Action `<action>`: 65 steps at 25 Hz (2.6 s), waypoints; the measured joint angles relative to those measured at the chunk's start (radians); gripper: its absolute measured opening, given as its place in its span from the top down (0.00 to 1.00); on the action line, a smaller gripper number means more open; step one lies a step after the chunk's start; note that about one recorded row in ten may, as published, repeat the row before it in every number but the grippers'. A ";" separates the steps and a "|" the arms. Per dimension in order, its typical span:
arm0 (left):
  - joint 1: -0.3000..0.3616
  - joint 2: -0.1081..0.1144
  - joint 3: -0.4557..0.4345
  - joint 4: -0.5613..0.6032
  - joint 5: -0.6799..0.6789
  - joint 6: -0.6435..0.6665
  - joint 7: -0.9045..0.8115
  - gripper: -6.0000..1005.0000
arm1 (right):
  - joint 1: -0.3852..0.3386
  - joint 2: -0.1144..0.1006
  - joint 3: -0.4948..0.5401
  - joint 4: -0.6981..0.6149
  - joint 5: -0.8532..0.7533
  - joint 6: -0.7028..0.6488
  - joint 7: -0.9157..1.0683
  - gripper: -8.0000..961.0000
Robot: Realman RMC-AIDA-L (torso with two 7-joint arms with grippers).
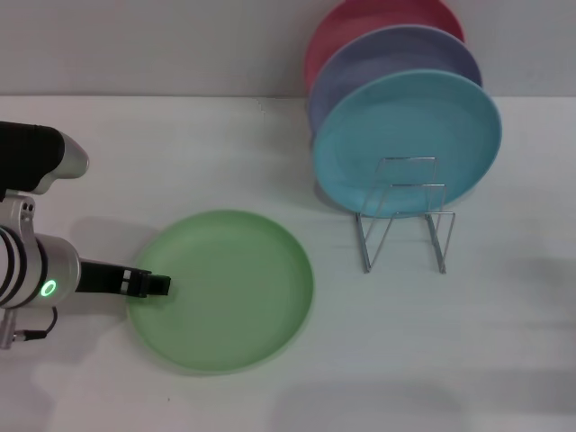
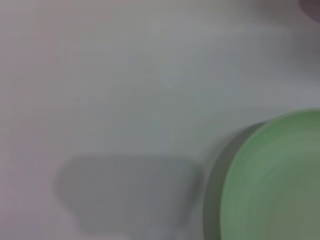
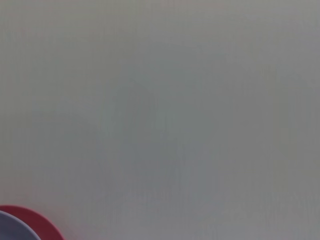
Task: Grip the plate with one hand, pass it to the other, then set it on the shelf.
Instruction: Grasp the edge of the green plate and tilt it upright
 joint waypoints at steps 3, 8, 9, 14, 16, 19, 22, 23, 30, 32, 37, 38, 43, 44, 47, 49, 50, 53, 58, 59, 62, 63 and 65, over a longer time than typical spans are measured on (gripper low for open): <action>-0.006 0.001 -0.001 0.009 -0.002 -0.007 0.002 0.21 | 0.000 0.000 0.000 0.000 0.000 0.000 0.000 0.14; -0.011 0.001 -0.002 0.018 0.001 -0.014 0.006 0.31 | 0.000 -0.001 -0.001 0.000 0.000 0.000 0.000 0.14; -0.011 0.001 -0.002 0.017 0.001 -0.013 0.006 0.41 | 0.000 -0.001 -0.001 0.000 0.000 0.000 0.000 0.14; -0.010 0.001 -0.003 0.015 0.001 -0.009 0.007 0.60 | 0.000 -0.002 -0.001 0.000 0.000 0.000 0.000 0.14; -0.013 0.002 -0.003 0.022 0.001 -0.007 0.007 0.69 | 0.000 -0.002 -0.002 0.000 0.000 0.000 0.000 0.14; -0.015 0.002 -0.003 0.025 0.002 -0.006 0.007 0.81 | -0.001 -0.002 -0.003 0.000 0.000 0.000 0.000 0.14; -0.014 0.003 -0.003 0.015 0.002 -0.006 0.015 0.86 | -0.001 -0.002 -0.003 0.000 0.000 0.000 0.000 0.14; -0.014 0.003 -0.003 0.013 0.003 -0.006 0.018 0.87 | -0.001 -0.002 -0.003 0.000 0.000 0.000 0.000 0.14; -0.020 0.003 -0.013 0.011 0.003 -0.006 0.039 0.90 | -0.002 -0.001 -0.003 0.001 0.000 0.015 0.000 0.14; -0.021 0.003 -0.020 0.010 0.002 -0.006 0.049 0.91 | -0.002 -0.001 -0.003 0.001 0.000 0.018 0.000 0.14; -0.021 0.003 -0.041 -0.018 -0.007 -0.011 0.080 0.92 | -0.001 0.000 -0.003 0.002 0.000 0.036 0.000 0.14; -0.021 0.003 -0.046 -0.027 -0.008 -0.012 0.086 0.92 | 0.001 0.000 -0.003 0.002 0.000 0.042 0.000 0.14; -0.020 0.003 -0.075 -0.083 -0.049 -0.017 0.142 0.93 | 0.008 0.000 -0.003 0.001 0.000 0.079 0.000 0.14; -0.019 0.003 -0.082 -0.090 -0.057 -0.017 0.152 0.95 | 0.014 0.000 -0.003 0.001 -0.007 0.117 0.004 0.14; -0.020 0.003 -0.095 -0.111 -0.065 -0.017 0.167 0.96 | 0.023 0.000 -0.003 0.008 -0.025 0.164 0.016 0.14; -0.021 0.003 -0.102 -0.126 -0.065 -0.017 0.175 0.96 | 0.032 0.000 -0.003 0.018 -0.036 0.194 0.026 0.14; -0.021 0.003 -0.105 -0.134 -0.065 -0.017 0.177 0.96 | 0.037 0.000 -0.003 0.024 -0.040 0.206 0.035 0.14; -0.018 0.004 -0.111 -0.158 -0.061 -0.016 0.182 0.96 | 0.057 -0.001 -0.003 0.055 -0.057 0.220 0.108 0.14; -0.012 0.003 -0.129 -0.201 -0.057 0.009 0.202 0.96 | 0.133 -0.011 -0.005 0.134 -0.162 0.199 0.303 0.14; -0.012 0.003 -0.130 -0.206 -0.057 0.015 0.206 0.96 | 0.151 -0.014 -0.005 0.170 -0.197 0.182 0.364 0.14; -0.012 0.003 -0.132 -0.222 -0.057 0.028 0.211 0.96 | 0.169 -0.016 -0.007 0.364 -0.328 0.060 0.585 0.14; -0.012 0.002 -0.132 -0.228 -0.057 0.034 0.213 0.96 | 0.169 -0.015 -0.014 0.454 -0.380 -0.015 0.669 0.14; -0.012 0.002 -0.132 -0.237 -0.057 0.044 0.215 0.96 | 0.171 -0.015 -0.048 0.615 -0.480 -0.176 0.844 0.15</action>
